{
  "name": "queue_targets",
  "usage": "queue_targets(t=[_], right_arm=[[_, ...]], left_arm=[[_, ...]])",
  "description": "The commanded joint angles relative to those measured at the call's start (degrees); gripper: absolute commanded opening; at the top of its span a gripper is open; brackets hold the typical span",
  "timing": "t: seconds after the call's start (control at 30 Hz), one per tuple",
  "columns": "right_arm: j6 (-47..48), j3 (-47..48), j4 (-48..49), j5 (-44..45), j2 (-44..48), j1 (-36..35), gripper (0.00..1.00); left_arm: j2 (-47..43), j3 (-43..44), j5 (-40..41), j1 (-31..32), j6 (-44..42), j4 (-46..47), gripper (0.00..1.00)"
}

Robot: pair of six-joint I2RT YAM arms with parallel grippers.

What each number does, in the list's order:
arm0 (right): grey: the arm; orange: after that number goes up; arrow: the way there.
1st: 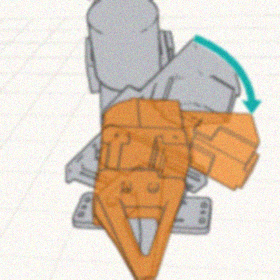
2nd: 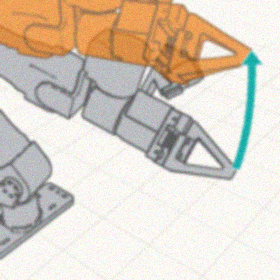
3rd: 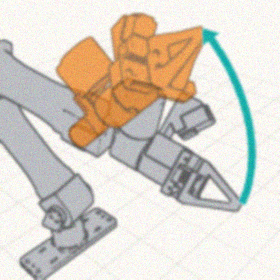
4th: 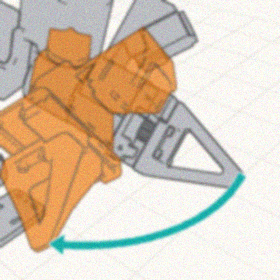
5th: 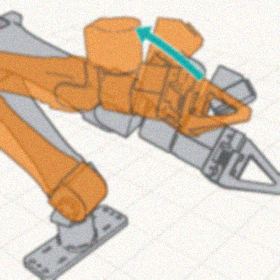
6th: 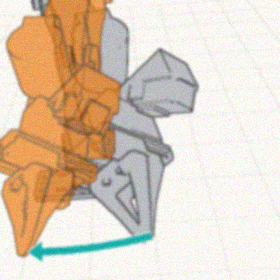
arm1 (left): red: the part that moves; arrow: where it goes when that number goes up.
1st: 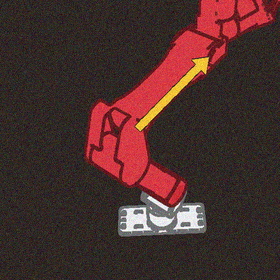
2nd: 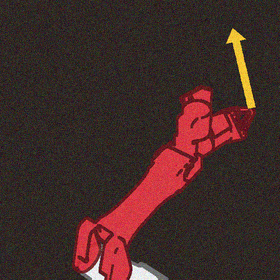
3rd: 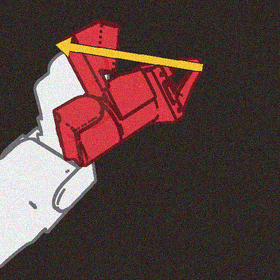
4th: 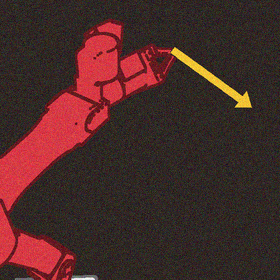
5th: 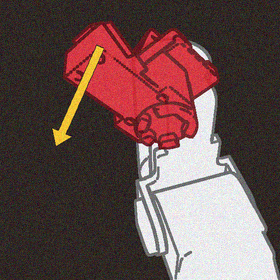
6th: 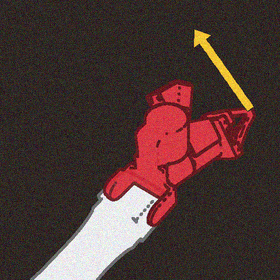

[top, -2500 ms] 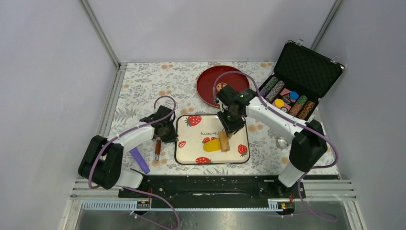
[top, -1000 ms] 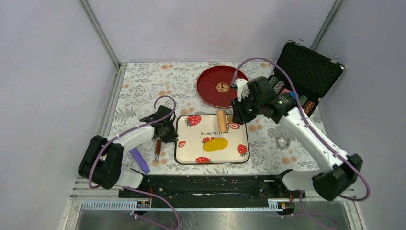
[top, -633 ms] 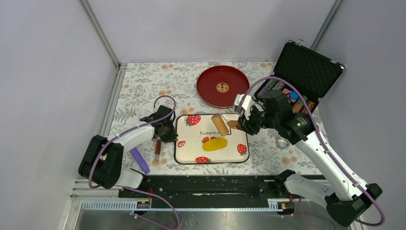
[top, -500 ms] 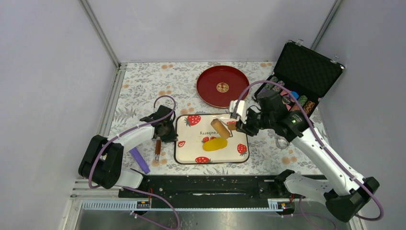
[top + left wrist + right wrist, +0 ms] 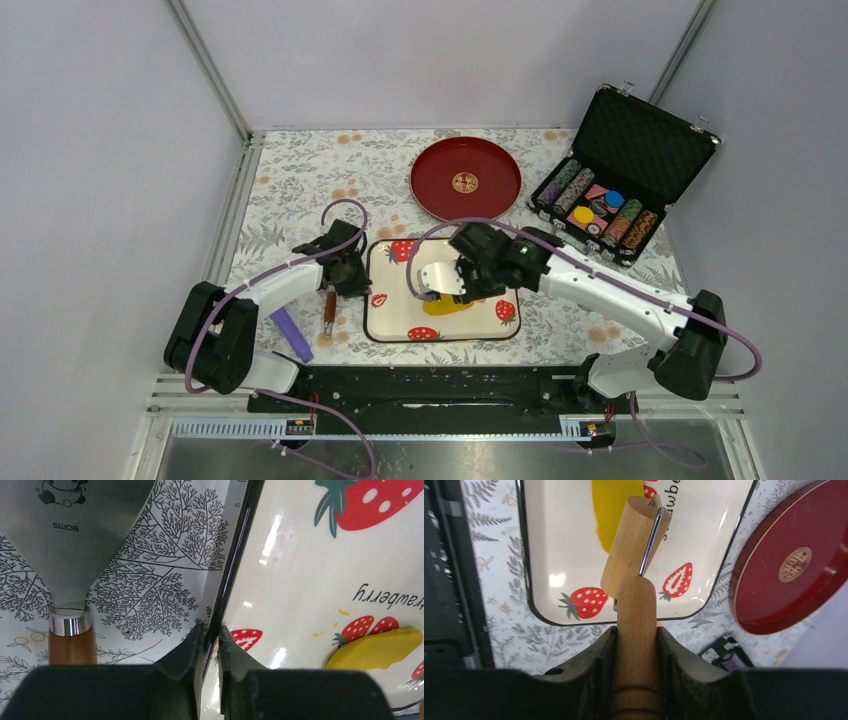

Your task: Roll out the dumpling wrappers from the dough

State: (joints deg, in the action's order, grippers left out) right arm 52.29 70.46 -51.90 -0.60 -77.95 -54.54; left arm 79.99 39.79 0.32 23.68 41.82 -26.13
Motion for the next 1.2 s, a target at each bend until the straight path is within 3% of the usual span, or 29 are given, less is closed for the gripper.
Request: queue_targets(t=[0.0,0.63,0.93,1.17], right_arm=[[4.49,3.19,1.66,11.69,-2.12,-3.94,0.00],[5.01,0.84,4.08,13.09,-9.00,-11.21,0.00],[3.18,-5.44,4.24,14.46,-11.05,-12.50,0.00],[-0.29,-11.17,5.96,10.52,-10.76,-14.22,0.00]], left_arm=[[2.23,-1.21,9.41,-0.48,-1.48,-5.84,0.00],[2.20,-1.20,9.52,-0.39,-1.48,-5.86,0.00],[2.29,-1.13,9.53,-0.39,-1.48,-5.95,0.00],[2.30,-1.12,9.53,-0.30,-1.48,-5.91,0.00]])
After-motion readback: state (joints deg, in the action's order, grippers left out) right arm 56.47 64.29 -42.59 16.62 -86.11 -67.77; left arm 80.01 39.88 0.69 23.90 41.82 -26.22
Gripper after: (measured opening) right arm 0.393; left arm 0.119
